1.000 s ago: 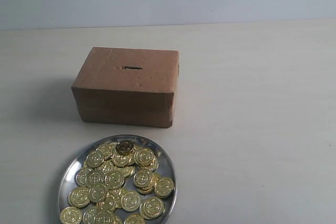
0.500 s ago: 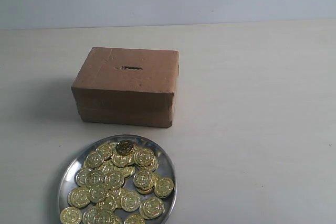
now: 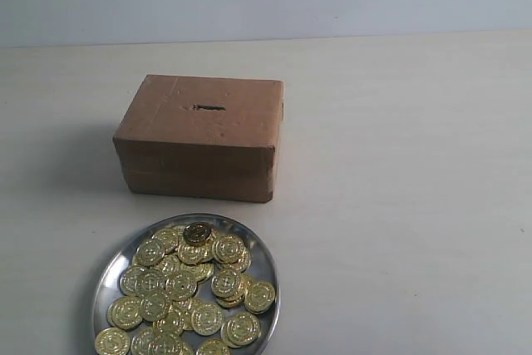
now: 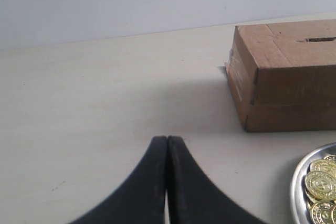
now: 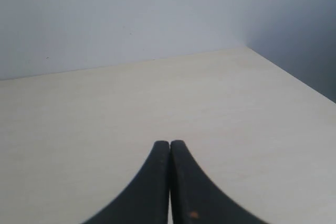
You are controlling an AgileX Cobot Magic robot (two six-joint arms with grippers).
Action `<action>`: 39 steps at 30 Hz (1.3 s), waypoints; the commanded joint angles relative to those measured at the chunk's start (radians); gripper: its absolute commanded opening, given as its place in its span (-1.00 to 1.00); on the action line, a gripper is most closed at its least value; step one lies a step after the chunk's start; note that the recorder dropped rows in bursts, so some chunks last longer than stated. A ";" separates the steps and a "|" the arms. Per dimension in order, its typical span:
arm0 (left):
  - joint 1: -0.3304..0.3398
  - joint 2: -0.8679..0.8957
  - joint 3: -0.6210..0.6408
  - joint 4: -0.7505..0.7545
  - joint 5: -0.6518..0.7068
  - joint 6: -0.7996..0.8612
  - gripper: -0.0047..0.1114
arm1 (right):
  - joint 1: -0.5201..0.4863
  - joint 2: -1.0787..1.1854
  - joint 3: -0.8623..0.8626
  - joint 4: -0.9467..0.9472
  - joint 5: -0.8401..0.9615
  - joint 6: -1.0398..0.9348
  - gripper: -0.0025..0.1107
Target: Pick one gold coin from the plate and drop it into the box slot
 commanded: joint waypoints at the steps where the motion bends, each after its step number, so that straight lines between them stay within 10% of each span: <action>1: -0.005 -0.005 0.001 -0.008 -0.005 -0.001 -0.92 | -0.005 -0.005 0.004 0.001 -0.026 -0.003 -0.96; 23: -0.005 -0.005 0.001 -0.008 -0.005 -0.001 -0.92 | -0.005 -0.005 0.004 0.111 -0.334 -0.177 -0.96; 39: -0.005 -0.005 0.001 -0.008 -0.005 -0.001 -0.92 | 0.003 -0.005 0.004 0.340 -0.440 0.403 -0.96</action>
